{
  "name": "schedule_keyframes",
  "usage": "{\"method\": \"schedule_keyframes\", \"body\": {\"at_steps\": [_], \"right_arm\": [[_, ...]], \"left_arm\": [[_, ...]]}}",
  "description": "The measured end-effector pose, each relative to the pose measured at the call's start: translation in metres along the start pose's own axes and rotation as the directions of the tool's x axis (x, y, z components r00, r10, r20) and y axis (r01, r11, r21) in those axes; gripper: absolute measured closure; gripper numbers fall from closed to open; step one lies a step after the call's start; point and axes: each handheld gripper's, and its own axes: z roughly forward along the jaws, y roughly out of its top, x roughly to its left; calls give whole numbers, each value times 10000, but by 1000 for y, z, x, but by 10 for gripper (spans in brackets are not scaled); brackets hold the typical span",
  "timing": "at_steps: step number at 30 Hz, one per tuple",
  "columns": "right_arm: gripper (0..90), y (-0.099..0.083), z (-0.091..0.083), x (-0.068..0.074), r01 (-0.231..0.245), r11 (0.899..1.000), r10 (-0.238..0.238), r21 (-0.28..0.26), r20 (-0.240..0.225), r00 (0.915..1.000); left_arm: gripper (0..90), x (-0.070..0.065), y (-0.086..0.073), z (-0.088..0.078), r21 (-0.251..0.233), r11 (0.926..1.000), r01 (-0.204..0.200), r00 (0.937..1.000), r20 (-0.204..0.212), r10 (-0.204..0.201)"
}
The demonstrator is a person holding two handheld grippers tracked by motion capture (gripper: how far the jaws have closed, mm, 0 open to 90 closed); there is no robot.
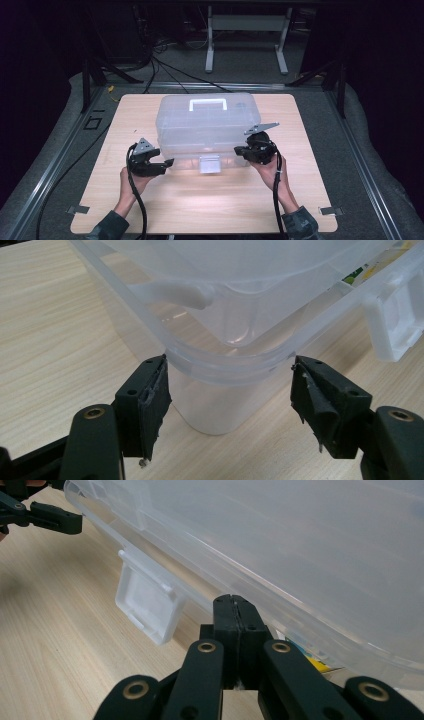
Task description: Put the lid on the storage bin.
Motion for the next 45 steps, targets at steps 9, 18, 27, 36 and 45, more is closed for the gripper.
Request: {"method": "schedule_keyframes", "body": {"at_steps": [9, 18, 27, 36, 45], "right_arm": [[900, -2, 4, 1, 118, 9982, -114, 594, -61, 9999], [897, -4, -2, 1, 269, 9962, -274, 827, 56, 9996], [864, -31, -26, -14, 143, 9955, -220, 938, 820, 9964], [759, -84, -29, -57, -802, 9895, 557, 1200, 1946, 9793], [362, -109, -21, -80, -1448, 9847, 1222, 970, 2080, 9705]], "left_arm": [[321, 0, 0, 0, -2, 10000, 18, 10000, -19, -18], [317, -2, -1, -3, 1, 10000, -11, 10000, -86, 11], [232, -1, -7, -17, 156, 9998, 122, 9989, -455, -115], [145, 9, -33, -17, 1088, 9908, 807, 9944, -762, -727], [52, 15, -42, -2, 1912, 9764, 1005, 9922, -922, -840]]}}
